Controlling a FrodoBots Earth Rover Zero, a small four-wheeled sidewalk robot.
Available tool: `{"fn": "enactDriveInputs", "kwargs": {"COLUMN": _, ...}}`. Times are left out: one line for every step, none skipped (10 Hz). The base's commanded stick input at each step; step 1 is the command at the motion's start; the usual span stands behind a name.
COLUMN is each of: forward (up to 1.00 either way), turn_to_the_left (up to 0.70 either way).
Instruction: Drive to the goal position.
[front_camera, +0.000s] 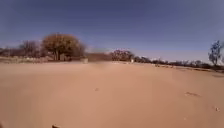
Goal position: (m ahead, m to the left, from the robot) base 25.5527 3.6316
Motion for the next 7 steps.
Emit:
{"fn": "enactDriveInputs", "kwargs": {"forward": 1.00, "turn_to_the_left": -0.12}}
{"fn": "enactDriveInputs", "kwargs": {"forward": 1.00, "turn_to_the_left": -0.23}}
{"fn": "enactDriveInputs", "kwargs": {"forward": 1.00, "turn_to_the_left": 0.00}}
{"fn": "enactDriveInputs", "kwargs": {"forward": 1.00, "turn_to_the_left": 0.00}}
{"fn": "enactDriveInputs", "kwargs": {"forward": 1.00, "turn_to_the_left": 0.00}}
{"fn": "enactDriveInputs", "kwargs": {"forward": 1.00, "turn_to_the_left": 0.00}}
{"fn": "enactDriveInputs", "kwargs": {"forward": 1.00, "turn_to_the_left": 0.00}}
